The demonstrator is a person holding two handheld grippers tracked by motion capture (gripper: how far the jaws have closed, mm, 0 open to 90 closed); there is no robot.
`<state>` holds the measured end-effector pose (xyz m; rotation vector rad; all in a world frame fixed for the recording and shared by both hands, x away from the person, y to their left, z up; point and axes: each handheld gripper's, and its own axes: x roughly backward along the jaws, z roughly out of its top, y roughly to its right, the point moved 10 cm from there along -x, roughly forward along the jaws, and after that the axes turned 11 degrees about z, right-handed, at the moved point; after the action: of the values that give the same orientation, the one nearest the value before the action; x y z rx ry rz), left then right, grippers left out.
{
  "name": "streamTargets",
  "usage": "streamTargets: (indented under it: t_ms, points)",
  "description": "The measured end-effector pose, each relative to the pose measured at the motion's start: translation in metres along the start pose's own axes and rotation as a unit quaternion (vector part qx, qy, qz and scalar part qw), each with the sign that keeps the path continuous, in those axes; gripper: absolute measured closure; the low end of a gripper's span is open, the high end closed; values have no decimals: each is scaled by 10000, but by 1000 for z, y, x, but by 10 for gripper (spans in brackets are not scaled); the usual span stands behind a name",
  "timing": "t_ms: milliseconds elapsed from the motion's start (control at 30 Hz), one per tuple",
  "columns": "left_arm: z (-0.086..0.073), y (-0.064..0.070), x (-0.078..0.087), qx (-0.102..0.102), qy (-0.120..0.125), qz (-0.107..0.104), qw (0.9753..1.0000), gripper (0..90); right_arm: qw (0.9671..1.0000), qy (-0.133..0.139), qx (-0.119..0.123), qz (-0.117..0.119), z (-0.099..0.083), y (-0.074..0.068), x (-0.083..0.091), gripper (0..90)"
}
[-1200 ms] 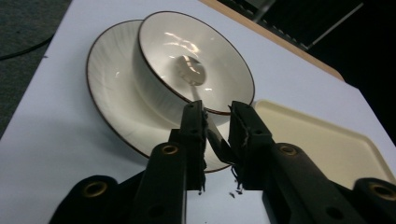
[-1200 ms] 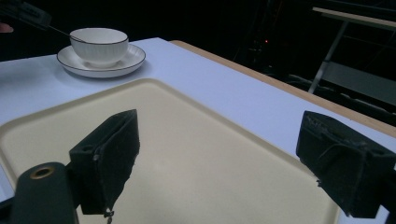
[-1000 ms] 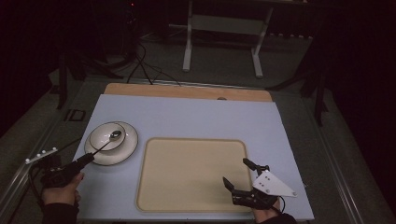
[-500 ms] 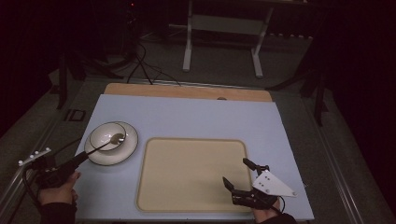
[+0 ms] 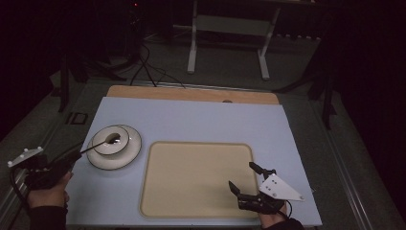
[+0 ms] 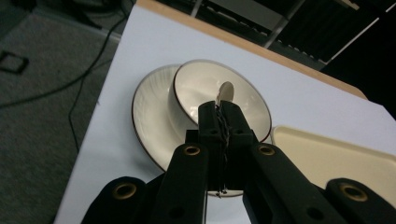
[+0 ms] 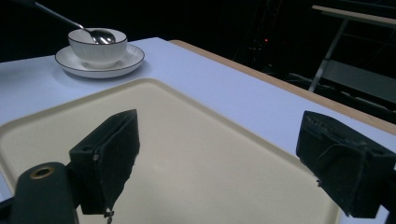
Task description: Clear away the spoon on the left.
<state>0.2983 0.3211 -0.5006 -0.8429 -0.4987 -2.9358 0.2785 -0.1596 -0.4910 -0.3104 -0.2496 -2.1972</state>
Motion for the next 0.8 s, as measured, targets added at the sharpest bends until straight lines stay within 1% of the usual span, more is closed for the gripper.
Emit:
streamTargets:
  t_ms: [67, 100, 167, 200, 267, 300, 333, 367, 433, 467, 500, 533, 600, 633, 667, 700, 733, 767, 800]
  points:
    - [10, -2, 6, -53, 66, 20, 10000, 895, 10000, 3, -7, -11, 0, 1, 0, 136]
    - [17, -3, 10, -90, 56, -33, 9999, 895, 10000, 4, -7, -14, 0, 1, 0, 136]
    - [23, -3, 14, -234, 37, -59, 9997, 895, 10000, 12, -16, -3, 0, 1, 0, 136]
    - [26, -3, 17, -270, 44, -95, 9996, 895, 10000, 7, -24, -9, 0, 2, 0, 136]
    - [26, -3, 17, -270, 44, -95, 9996, 895, 10000, 11, -40, -8, 0, 2, 0, 136]
    - [32, -2, 22, -378, 54, -158, 9991, 895, 10000, 11, -40, -8, 0, 2, 0, 136]
    - [34, -2, 25, -408, 62, -175, 9990, 897, 10000, 6, -60, -16, -1, 2, 0, 136]
    - [38, 0, 30, -484, 62, -247, 9985, 897, 10000, 6, -63, -18, -1, 3, 0, 136]
    - [42, 0, 34, -537, 79, -265, 9982, 897, 10000, 13, -67, -26, -1, 3, 0, 136]
    - [42, 0, 34, -537, 79, -265, 9982, 898, 10000, 13, -67, -26, -1, 3, 0, 136]
    - [45, 1, 38, -522, 88, -340, 9980, 898, 10000, 11, -81, -25, -1, 3, 1, 136]
    - [45, 1, 38, -522, 88, -340, 9980, 898, 10000, 11, -81, -25, -1, 3, 1, 136]
    - [48, 3, 41, -570, 92, -430, 9974, 898, 9999, 10, -100, -33, -2, 4, 1, 136]
    - [51, 6, 44, -595, 83, -548, 9967, 898, 9999, 4, -135, -30, -2, 5, 1, 136]
    - [53, 8, 45, -623, 93, -596, 9962, 898, 9999, 2, -152, -34, -3, 5, 1, 136]
    - [53, 8, 45, -623, 93, -596, 9962, 897, 9999, 4, -158, -31, -3, 5, 0, 136]
    - [55, 13, 46, -689, 70, -682, 9953, 898, 9999, 0, -156, -34, -3, 5, 0, 136]
    - [55, 13, 46, -689, 70, -682, 9953, 897, 9999, 0, -156, -34, -3, 5, 0, 136]
    - [58, 18, 47, -768, 70, -754, 9942, 898, 9999, -4, -150, -31, -3, 5, 0, 136]
